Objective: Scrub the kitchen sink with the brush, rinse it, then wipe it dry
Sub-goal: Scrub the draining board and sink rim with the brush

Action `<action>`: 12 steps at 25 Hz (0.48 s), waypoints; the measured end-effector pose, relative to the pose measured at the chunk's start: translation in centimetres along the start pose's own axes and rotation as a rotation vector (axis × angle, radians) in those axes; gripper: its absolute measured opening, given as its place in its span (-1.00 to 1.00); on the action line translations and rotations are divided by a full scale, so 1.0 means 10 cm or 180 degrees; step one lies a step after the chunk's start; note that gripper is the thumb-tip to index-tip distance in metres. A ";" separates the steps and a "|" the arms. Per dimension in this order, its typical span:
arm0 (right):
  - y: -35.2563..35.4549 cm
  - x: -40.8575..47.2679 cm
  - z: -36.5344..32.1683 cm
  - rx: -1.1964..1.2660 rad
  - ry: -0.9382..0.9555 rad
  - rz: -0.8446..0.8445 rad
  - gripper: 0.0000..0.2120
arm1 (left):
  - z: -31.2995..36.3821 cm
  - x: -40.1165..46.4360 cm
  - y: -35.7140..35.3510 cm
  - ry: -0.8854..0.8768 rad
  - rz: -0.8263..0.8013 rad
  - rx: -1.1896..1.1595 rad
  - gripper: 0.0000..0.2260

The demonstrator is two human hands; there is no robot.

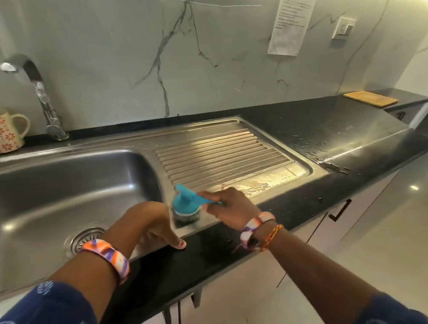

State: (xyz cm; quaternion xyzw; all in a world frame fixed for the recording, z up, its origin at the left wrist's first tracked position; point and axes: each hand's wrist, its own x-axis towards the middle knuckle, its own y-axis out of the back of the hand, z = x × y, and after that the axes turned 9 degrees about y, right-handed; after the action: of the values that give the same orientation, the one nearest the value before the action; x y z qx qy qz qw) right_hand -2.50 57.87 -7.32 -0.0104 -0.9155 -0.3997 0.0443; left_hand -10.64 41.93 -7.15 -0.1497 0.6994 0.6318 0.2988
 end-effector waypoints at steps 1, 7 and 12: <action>0.12 0.02 0.08 -0.0172 -0.0063 0.0129 -0.65 | -0.01 -0.02 0.00 0.0005 -0.0003 -0.0083 -0.46; 1.12 0.16 0.86 -0.1031 -0.1435 0.1054 -0.67 | -0.03 -0.05 -0.08 0.0126 -0.0006 -0.0427 -0.29; 0.46 0.32 0.34 -0.0409 -0.0630 0.0565 -0.71 | -0.03 -0.02 -0.03 0.0120 -0.0130 -0.0345 -0.36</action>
State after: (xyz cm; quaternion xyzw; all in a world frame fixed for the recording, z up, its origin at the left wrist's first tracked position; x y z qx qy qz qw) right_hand -5.70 63.41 -5.99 -0.1335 -0.8834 -0.4490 -0.0118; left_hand -10.37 41.59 -7.22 -0.1917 0.6664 0.6596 0.2899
